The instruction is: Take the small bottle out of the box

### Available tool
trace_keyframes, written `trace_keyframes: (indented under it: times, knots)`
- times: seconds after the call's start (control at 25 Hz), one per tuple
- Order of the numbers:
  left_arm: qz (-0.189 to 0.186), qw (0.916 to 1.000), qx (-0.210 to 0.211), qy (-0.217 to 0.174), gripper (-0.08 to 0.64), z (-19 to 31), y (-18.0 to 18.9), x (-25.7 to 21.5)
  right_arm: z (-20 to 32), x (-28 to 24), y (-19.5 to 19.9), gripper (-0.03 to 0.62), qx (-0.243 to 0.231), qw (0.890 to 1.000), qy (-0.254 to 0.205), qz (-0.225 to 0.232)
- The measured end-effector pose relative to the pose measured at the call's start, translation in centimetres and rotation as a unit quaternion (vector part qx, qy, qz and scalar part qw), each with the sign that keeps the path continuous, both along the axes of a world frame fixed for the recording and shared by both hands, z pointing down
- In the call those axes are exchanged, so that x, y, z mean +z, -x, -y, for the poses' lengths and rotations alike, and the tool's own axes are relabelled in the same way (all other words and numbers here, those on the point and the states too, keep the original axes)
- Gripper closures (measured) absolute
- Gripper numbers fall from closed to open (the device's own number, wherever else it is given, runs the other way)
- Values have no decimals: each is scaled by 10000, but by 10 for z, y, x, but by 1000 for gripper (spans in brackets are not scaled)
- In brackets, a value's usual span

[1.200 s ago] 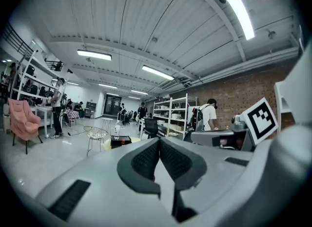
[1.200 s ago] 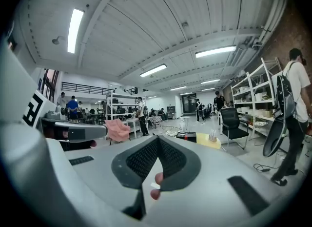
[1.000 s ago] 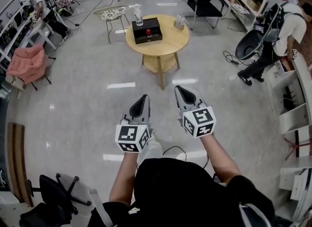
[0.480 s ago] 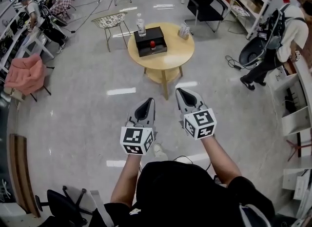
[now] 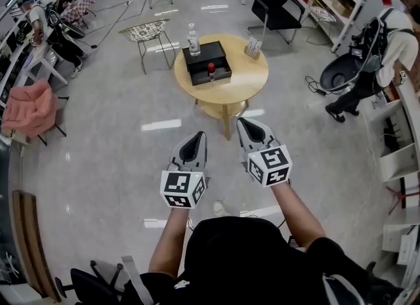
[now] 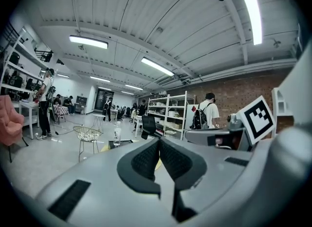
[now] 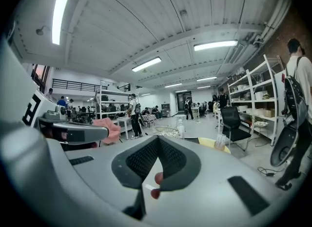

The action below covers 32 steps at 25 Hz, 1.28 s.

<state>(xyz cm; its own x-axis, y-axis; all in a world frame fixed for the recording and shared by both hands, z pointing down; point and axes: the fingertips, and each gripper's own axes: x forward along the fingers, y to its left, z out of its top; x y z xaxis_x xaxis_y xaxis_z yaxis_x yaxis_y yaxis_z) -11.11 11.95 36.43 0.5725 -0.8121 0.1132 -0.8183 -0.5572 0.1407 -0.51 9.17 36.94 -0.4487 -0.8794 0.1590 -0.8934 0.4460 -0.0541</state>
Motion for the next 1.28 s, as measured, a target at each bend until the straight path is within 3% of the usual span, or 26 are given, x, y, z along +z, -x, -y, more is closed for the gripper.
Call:
trace_keyframes:
  times: [0.32,0.76,1.28]
  knots:
    - [-44,10000,-5,65,548,16,24,9,16,7,23,591,-21,10000,41,-75]
    - [-55,9999,20,153,548,37,29,24,37,22,34,591,-52,9998,146,-128]
    - [39,9995,4,313,548,131,9,39,132,40,16,591,-75,9994,324,-46]
